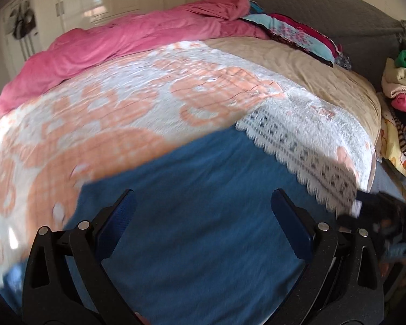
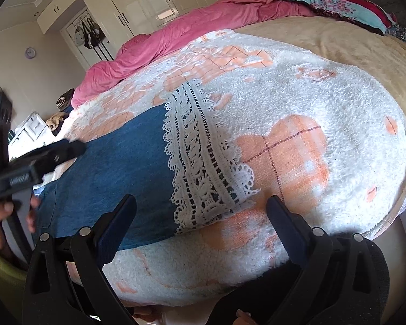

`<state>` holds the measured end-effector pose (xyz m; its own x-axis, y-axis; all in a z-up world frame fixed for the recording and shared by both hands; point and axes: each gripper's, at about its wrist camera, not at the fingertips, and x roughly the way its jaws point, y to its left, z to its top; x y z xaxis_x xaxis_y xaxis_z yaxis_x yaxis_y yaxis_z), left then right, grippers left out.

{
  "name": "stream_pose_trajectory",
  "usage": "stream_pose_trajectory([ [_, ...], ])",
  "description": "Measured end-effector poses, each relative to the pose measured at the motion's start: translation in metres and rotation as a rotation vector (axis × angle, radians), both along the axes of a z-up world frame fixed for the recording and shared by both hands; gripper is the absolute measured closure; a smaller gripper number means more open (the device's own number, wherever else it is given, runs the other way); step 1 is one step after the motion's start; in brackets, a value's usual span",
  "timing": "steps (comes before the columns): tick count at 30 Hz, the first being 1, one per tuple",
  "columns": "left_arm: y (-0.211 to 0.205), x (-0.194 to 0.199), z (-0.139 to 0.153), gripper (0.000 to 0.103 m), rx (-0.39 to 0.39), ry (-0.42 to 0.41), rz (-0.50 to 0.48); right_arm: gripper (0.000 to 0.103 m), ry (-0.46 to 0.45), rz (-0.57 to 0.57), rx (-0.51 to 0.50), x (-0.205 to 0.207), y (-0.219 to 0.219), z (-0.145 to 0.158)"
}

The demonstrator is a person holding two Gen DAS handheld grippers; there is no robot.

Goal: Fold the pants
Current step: 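Grasp the lace-trimmed denim edge with the left tool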

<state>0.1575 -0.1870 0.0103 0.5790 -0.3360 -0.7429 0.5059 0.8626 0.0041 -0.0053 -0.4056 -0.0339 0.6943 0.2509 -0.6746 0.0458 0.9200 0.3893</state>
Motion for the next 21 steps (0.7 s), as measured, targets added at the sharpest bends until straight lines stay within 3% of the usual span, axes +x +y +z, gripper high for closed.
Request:
stream_pose_trajectory([
  [7, -0.034, 0.067, -0.018, 0.010, -0.033, 0.133, -0.082, 0.006, 0.000, -0.008, 0.012, 0.005, -0.002, -0.005],
  [12, -0.046, 0.094, -0.032, 0.012, -0.035, 0.172, -0.118, 0.006, -0.006, -0.012, 0.000, 0.007, -0.001, -0.005],
  [14, -0.052, 0.100, -0.036, 0.026, -0.045, 0.197, -0.145, 0.007, -0.010, -0.008, -0.008, 0.007, 0.001, -0.005],
  [15, -0.055, 0.101, -0.038, 0.028, -0.050, 0.207, -0.164, 0.008, -0.011, -0.008, -0.008, 0.008, 0.001, -0.005],
  [17, -0.061, 0.104, -0.041, 0.041, -0.048, 0.219, -0.198, 0.019, -0.021, -0.019, -0.003, 0.007, -0.001, -0.005],
  [21, -0.074, 0.108, -0.049, 0.046, -0.017, 0.238, -0.251, 0.033, -0.028, -0.021, 0.016, 0.006, -0.004, -0.006],
])
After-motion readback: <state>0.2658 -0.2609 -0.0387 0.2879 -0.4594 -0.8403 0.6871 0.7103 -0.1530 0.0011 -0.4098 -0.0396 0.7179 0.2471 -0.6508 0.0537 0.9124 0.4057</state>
